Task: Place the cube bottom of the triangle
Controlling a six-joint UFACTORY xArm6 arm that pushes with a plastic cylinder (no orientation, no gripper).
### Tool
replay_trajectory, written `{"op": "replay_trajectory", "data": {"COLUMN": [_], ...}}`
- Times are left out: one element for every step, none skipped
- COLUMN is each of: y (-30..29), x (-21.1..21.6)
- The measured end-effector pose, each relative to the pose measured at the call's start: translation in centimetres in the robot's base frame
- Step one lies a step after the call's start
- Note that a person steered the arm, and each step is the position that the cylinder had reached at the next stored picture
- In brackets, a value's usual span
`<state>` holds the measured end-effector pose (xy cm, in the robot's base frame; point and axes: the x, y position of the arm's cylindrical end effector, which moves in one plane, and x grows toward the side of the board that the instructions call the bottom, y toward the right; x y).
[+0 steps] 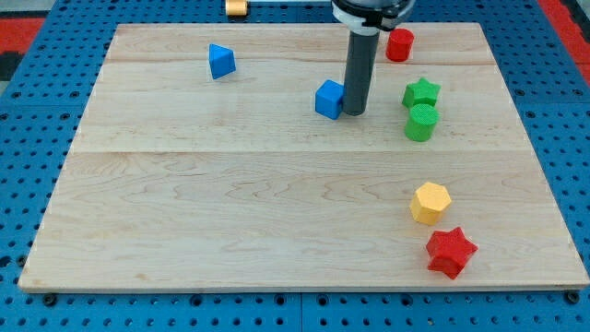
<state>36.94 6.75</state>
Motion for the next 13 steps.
{"op": "replay_trajectory", "data": {"y": [-3.8, -4.9, -2.4, -1.2, -4.4, -8.5, -11.6, -12.3, -11.4, -11.4, -12.6, -15.0, -13.9], "x": [-0.7, -1.2, -1.5, -2.9, -4.3, -4.2, -3.8, -3.3, -2.9, -2.3, -2.2, -2.2, -1.9]}}
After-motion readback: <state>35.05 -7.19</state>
